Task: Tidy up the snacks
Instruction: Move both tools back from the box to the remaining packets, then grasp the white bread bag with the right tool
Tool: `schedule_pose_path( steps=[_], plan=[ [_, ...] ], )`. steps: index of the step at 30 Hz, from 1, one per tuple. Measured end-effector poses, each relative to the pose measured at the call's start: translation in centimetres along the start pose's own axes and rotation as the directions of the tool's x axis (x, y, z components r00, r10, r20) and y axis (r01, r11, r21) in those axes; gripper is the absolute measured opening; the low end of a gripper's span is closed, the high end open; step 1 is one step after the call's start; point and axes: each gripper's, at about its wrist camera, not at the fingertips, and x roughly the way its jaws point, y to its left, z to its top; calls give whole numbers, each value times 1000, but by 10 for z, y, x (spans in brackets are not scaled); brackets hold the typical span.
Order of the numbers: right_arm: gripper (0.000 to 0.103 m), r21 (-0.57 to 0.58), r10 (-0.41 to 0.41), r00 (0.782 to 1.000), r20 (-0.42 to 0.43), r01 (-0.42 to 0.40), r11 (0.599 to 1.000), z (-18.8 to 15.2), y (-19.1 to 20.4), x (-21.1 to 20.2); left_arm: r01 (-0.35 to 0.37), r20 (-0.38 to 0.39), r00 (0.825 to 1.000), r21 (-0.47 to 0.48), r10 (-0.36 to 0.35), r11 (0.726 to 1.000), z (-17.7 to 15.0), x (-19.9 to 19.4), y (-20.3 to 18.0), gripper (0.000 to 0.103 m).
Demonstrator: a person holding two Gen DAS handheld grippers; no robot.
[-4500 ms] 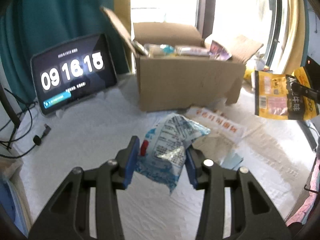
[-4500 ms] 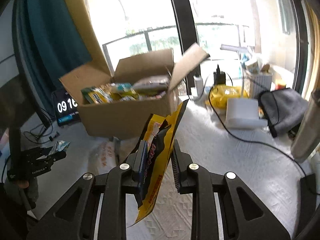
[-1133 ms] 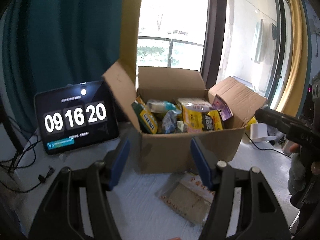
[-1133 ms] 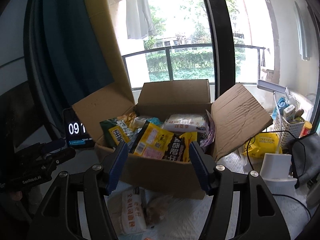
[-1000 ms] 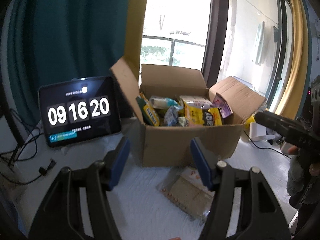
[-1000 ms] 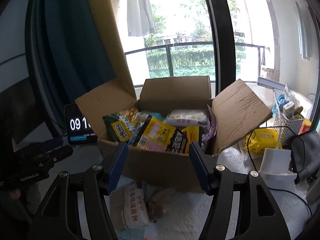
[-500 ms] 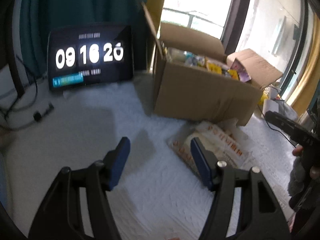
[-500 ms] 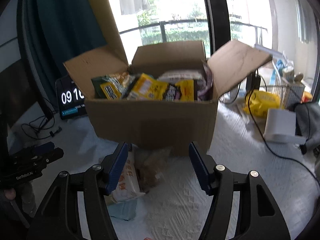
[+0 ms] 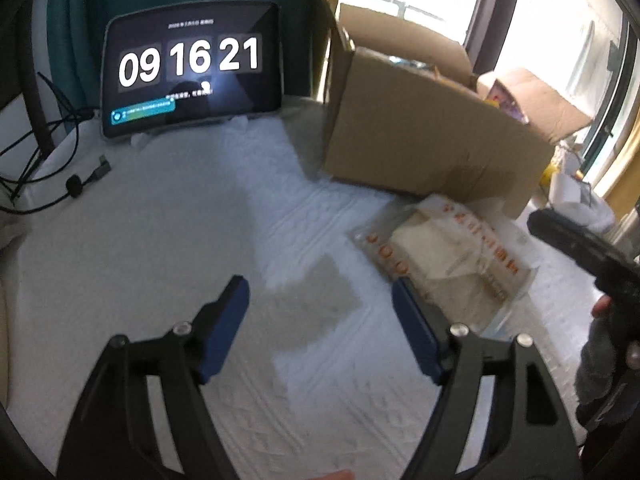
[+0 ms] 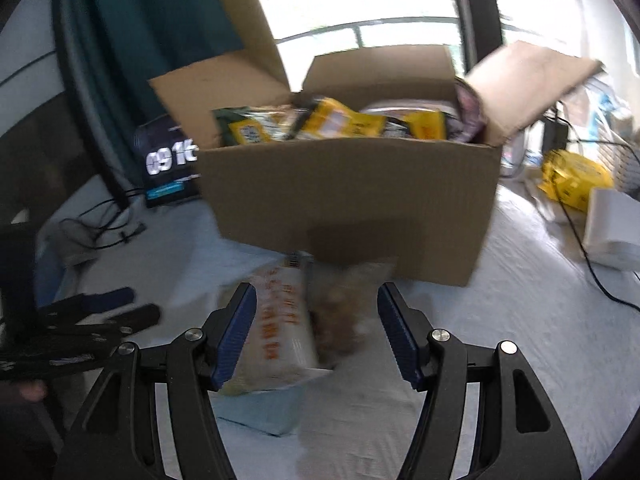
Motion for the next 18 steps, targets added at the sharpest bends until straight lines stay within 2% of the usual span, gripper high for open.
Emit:
schedule_pose_path(
  steps=[3,7,10,13,14,18],
  plan=[
    [66,-11,5,1000,-25,-5,1000,1,10,10,-13,-9,1000,19,14,1000,-5,5,0,75],
    [66,-4,20,995,-98,-20,1000,-4,17,31,-16,-15,1000,28,16,999,-11,12,1,75],
    [66,19,47,982,-180,-45,999,-12,19,53,-3,-42,999,25,4,1000,-16,24,2,75],
    [66,60,93,974,-205,-82,995,-16,19,63,-8,-82,997,28,10,1000,-21,36,0,75],
    [66,67,96,975,-202,-84,994,-17,20,64,-13,-71,997,37,16,999,-22,36,-1,75],
    [48,56,75,985,-153,-68,996,-18,23,57,-6,-73,997,46,9,999,-23,34,-2,75]
  ],
)
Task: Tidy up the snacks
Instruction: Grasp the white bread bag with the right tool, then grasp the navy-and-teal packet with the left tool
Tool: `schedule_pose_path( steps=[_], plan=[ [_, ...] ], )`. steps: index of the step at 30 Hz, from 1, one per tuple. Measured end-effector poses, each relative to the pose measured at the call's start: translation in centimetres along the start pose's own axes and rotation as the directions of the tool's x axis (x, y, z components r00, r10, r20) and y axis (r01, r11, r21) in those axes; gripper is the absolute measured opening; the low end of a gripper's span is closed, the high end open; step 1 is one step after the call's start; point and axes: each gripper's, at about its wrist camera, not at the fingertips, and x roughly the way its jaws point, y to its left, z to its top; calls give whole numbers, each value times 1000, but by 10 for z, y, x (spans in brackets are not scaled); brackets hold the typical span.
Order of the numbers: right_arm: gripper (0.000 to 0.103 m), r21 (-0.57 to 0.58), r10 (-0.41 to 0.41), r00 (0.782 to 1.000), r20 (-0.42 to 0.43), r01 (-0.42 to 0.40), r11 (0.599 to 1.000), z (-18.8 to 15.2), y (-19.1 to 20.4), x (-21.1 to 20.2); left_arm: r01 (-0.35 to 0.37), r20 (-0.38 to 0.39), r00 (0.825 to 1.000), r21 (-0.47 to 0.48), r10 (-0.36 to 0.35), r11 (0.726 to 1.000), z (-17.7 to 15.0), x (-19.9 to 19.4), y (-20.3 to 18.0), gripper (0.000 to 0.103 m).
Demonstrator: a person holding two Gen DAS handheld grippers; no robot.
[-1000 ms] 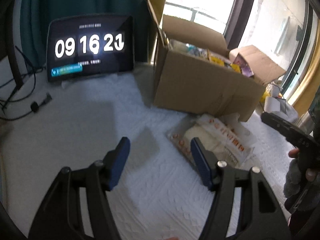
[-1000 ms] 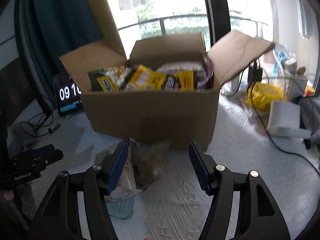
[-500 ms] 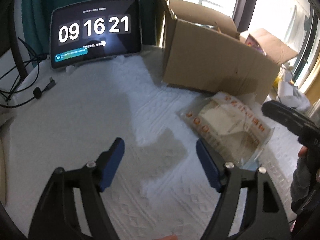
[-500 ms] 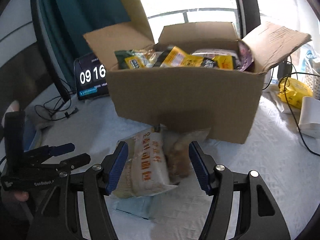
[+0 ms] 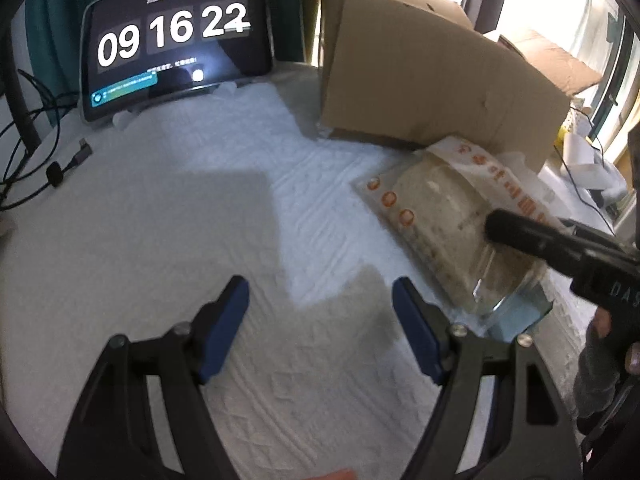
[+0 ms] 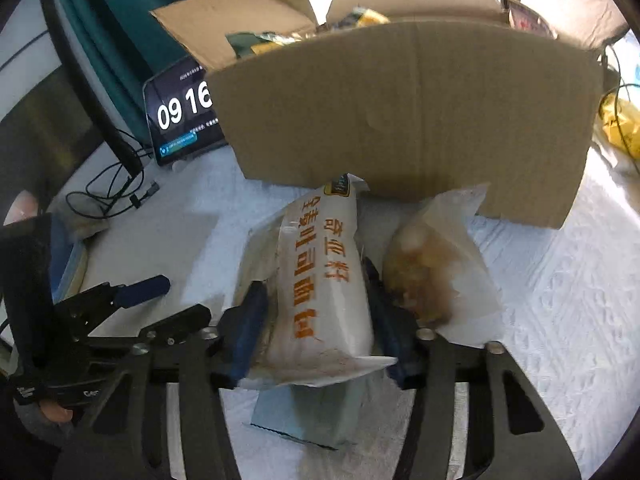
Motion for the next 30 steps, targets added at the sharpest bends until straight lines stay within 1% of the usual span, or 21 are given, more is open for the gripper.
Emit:
schedule_pose_path(
  steps=[1,2,5,9,15,20,25,27,29,30],
  plan=[
    [41,-1,-5,1000,10,5,1000,1,0,-4,3,-2,1000,-5,-3,1000,1,0,0,75],
    [38,-12,-22,999,30,22,1000,2,3,-10,4,-4,1000,-9,-4,1000,1,-1,1,75],
    [33,-58,-65,995,76,69,996,6,8,-27,7,-4,1000,-16,-7,1000,3,-3,-1,75],
    [32,-72,-74,986,148,86,994,10,10,-56,27,7,1000,3,-27,1000,7,-10,-14,75],
    [31,-37,-86,966,245,98,994,13,-8,-103,65,22,998,40,-65,997,15,-20,-43,75],
    [31,-9,-95,955,281,102,995,5,-32,-129,70,13,997,95,-72,993,16,-20,-75,75],
    [31,47,-110,948,298,100,994,-3,-62,-142,78,-31,997,153,-75,985,12,-7,-109,75],
    [31,75,-115,947,301,96,993,-7,-77,-146,70,-42,997,170,-64,983,11,0,-119,75],
    [30,89,-115,945,306,92,992,-9,-85,-150,37,-41,999,183,-30,982,11,7,-127,75],
    [30,94,-113,945,307,88,992,-11,-90,-151,34,-43,999,185,-26,982,12,10,-128,75]
  ],
)
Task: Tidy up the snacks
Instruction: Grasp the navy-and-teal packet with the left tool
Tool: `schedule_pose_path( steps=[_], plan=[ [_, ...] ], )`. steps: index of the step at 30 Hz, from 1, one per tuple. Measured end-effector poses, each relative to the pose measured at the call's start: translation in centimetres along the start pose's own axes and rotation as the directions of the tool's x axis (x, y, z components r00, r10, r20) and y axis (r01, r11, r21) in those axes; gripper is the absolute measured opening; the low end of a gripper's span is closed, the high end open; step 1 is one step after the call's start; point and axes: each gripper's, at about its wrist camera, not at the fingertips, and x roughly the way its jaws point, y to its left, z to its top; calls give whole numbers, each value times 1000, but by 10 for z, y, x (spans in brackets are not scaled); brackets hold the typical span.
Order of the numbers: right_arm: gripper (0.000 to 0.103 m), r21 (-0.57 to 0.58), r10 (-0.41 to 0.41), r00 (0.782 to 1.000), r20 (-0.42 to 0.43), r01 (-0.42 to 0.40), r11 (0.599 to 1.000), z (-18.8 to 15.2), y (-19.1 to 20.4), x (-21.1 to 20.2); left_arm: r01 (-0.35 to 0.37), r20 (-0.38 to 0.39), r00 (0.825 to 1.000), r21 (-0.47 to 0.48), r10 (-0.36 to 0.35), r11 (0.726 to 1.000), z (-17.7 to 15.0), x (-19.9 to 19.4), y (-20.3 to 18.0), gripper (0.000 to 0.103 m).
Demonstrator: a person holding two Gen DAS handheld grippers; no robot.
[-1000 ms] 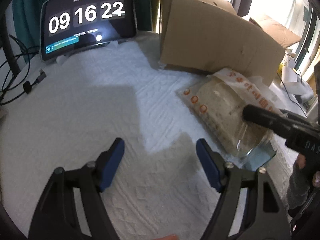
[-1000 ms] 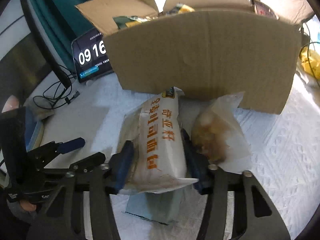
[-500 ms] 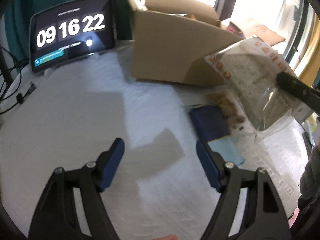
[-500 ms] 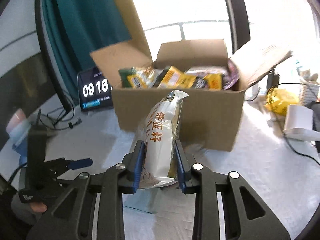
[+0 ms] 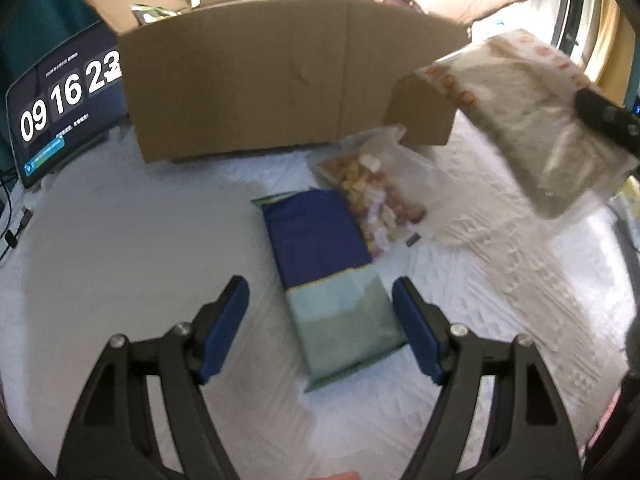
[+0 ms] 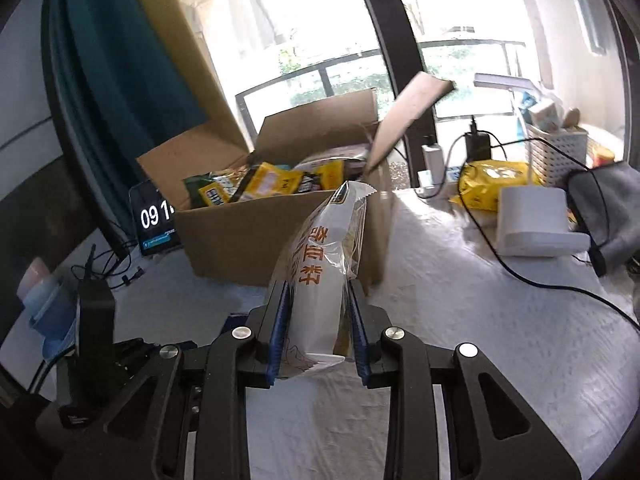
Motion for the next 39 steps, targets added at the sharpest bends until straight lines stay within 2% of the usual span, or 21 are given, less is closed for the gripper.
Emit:
schedule_pose_path(
  steps=[3,6,7,12,17,28,39],
  plan=[
    [30,6,6,1000,3,-6,1000,-2,-11,-4,14,-29,1000,18,-13,1000,1,12,-5,74],
    [30,17,9,1000,8,-9,1000,-3,-20,-6,21,-17,1000,26,-21,999,1,15,-7,73],
    [28,25,8,1000,12,-9,1000,-2,-23,-7,16,-16,1000,29,-15,999,2,14,-7,63],
    [23,42,4,999,34,-6,999,-1,-30,-14,34,-10,999,-12,-35,999,4,10,1,57],
    [22,23,7,1000,31,-8,1000,-2,-26,-13,41,-4,999,-14,-41,999,1,1,5,56],
    [21,-18,6,998,62,-5,1000,11,-1,-26,49,81,996,-26,-47,998,-4,-40,27,52],
    [21,-69,-6,997,72,11,998,21,35,-35,114,129,986,-64,-105,991,-16,-70,54,52]
  ],
)
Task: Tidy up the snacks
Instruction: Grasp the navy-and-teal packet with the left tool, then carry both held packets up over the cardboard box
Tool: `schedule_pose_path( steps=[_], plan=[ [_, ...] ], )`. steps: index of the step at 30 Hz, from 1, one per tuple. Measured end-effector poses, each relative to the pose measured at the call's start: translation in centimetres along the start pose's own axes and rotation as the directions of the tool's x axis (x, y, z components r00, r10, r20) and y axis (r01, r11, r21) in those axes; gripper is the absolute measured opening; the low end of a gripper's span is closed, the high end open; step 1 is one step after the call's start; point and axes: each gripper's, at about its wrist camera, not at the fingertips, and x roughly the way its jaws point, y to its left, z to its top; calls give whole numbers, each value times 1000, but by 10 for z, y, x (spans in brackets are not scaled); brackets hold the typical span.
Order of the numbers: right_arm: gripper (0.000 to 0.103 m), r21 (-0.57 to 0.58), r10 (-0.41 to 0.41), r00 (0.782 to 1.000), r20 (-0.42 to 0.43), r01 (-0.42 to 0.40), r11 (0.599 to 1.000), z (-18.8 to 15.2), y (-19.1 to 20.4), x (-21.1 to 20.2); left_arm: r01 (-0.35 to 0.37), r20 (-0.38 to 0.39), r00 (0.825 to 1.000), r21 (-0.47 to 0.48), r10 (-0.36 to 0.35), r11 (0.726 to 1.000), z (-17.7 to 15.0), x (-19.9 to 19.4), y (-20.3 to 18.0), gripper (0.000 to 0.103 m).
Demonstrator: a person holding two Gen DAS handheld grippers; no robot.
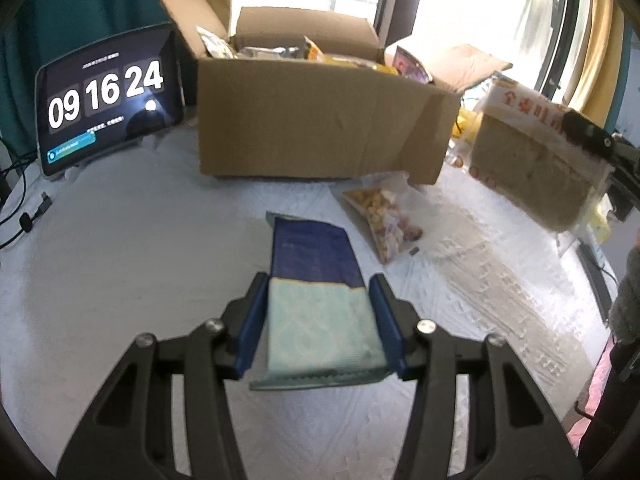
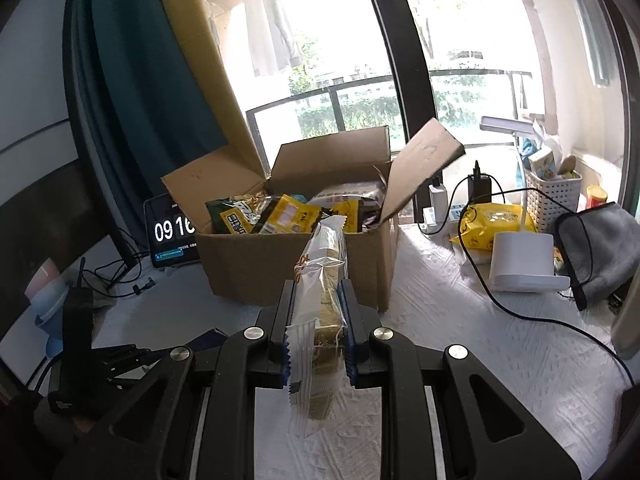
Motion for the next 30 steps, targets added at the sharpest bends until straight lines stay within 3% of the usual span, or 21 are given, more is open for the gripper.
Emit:
schedule_pose_path(
  steps=[14,30],
  plan=[
    [21,-60,-50,999,16,51,997,21,34,0,24,142,990,18,-27,1000,30,-52,20,52],
    [21,-110,-71,995,70,79,991,62,45,7,-2,276,961,55,-13,999,80,-80,22,52]
  ],
)
